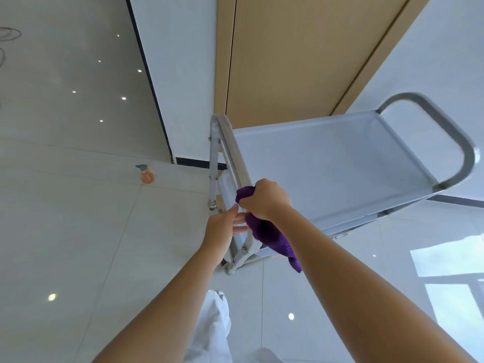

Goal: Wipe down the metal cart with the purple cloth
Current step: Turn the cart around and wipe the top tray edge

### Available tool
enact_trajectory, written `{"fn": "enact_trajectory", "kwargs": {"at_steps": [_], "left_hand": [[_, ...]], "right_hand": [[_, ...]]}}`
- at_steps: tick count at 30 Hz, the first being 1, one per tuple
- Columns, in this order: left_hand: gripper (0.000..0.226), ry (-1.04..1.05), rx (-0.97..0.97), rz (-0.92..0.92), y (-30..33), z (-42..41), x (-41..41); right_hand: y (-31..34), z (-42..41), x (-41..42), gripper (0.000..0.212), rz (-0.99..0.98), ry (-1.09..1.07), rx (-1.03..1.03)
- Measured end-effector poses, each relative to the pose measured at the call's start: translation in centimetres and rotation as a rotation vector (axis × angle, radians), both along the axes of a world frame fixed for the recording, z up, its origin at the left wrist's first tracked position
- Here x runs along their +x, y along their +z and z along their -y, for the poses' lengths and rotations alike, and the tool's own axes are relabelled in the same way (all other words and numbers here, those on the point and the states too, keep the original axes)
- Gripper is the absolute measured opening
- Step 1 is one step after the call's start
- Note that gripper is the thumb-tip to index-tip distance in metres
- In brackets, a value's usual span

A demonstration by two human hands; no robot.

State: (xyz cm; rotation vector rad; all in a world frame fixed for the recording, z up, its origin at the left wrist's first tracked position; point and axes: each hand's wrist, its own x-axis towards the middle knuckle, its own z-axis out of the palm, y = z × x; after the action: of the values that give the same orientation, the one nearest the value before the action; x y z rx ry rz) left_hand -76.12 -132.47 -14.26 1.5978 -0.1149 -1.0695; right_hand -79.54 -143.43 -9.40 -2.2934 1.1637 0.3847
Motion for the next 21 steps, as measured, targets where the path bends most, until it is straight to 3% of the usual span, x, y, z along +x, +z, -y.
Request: {"fn": "enact_trajectory", "kwargs": {"at_steps": [3,7,12,15,17,21], "left_hand": [[0.034,0.014,0.002,0.008,0.2,-0.1,-3.3],[0.032,-0.06,-0.007,0.189,0.8,-1.0,-7.6],[0.039,-0.198,0.022,0.595,2.0,-1.6,-11.6],[0.024,-0.292,-0.029,0.966,2.6,-1.2,-13.7],[0.027,-0.366,-0.075,1.197,2.8,-0.5,-15.4],[0.034,-0.671,0.111,1.323,2.4,1.1,-17.4]], "right_hand": [[0.0,-0.7,-4.0,0.022,-0.013,0.007,-0.03],[-0.3,-1.3,-10.4,0.017,-0.031,-0.014,-0.066],[-0.2,-1.8,-18.7,0.017,-0.068,-0.067,-0.082],[0.2,-2.1,-23.8,0.019,-0.081,-0.139,-0.064],[0.5,-2.2,-27.5,0.019,-0.092,-0.214,-0.06],[0.9,-2.0,-33.7,0.013,-0.129,-0.385,-0.039]]}}
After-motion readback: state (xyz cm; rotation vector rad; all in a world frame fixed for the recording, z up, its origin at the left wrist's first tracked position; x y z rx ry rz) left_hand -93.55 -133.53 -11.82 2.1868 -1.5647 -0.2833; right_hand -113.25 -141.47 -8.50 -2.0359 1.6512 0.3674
